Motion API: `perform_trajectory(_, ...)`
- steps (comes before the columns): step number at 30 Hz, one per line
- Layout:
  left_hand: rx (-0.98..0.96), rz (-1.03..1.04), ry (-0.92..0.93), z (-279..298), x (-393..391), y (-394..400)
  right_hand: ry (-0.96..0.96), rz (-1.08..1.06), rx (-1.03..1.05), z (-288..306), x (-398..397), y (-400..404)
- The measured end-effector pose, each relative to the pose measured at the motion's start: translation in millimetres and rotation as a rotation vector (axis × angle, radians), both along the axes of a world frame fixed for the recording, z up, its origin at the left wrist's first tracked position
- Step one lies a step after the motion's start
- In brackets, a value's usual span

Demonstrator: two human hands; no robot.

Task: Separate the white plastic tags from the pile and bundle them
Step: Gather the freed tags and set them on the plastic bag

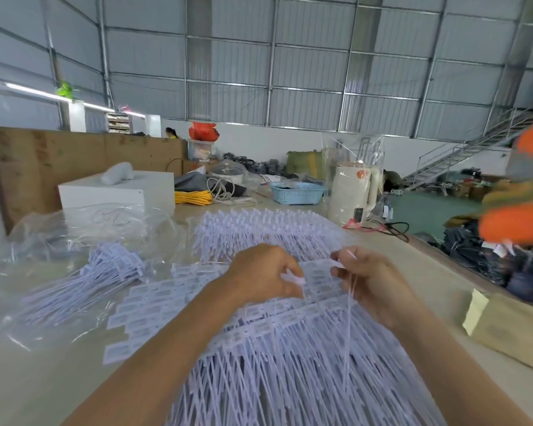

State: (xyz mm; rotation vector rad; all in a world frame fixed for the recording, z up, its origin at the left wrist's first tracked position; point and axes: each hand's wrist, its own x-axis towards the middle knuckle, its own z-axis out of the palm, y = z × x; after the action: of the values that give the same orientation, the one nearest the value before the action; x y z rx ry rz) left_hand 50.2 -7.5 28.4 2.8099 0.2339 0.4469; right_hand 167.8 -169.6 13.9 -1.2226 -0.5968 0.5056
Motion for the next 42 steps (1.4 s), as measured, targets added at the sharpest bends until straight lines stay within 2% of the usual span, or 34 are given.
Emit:
perform_trajectory(2, 0.07, -0.005, -0.074, -2, 4, -4, -0.131, 0.02, -0.089, -10, -10, 12)
perform_trajectory(6, 0.194, 0.011, -0.153, -6, 10, -11, -0.268, 0.072, -0.098, -17, -24, 30)
perform_trajectory(11, -0.023, -0.033, -0.164, -12, 9, -1, -0.53, -0.008, -0.239, -13, -22, 38)
perform_trajectory(14, -0.095, -0.045, -0.161, -13, 8, 5, -0.548, -0.058, -0.209, -9, -17, 39)
perform_trajectory(19, -0.014, 0.015, -0.148, -10, 10, 13, -0.561, -0.067, -0.227, -5, -12, 45)
perform_trajectory(24, 0.01, 0.062, -0.145, -9, 7, 15, -0.539, 0.022, -0.228, 2, -12, 49)
perform_trajectory(26, -0.078, 0.056, -0.143, -7, 7, 16, -0.558, 0.03, -0.238, 6, -12, 49)
perform_trajectory(30, -0.454, 0.058, -0.159, -4, 4, 20, -0.556, 0.011, -0.206, 7, -12, 54)
perform_trajectory(33, -0.447, 0.072, -0.082, -5, 2, 26, -0.512, 0.062, -0.215, 0, -12, 58)
perform_trajectory(36, -0.465, 0.07, -0.128, -8, 4, 28, -0.468, 0.141, -0.283, -7, -9, 55)
perform_trajectory(39, -0.514, 0.08, -0.124, -11, 6, 25, -0.575, 0.129, -0.359, -9, -8, 51)
perform_trajectory(42, -0.603, 0.092, -0.122, -10, 5, 20, -0.749, 0.008, -0.378, -10, -12, 54)
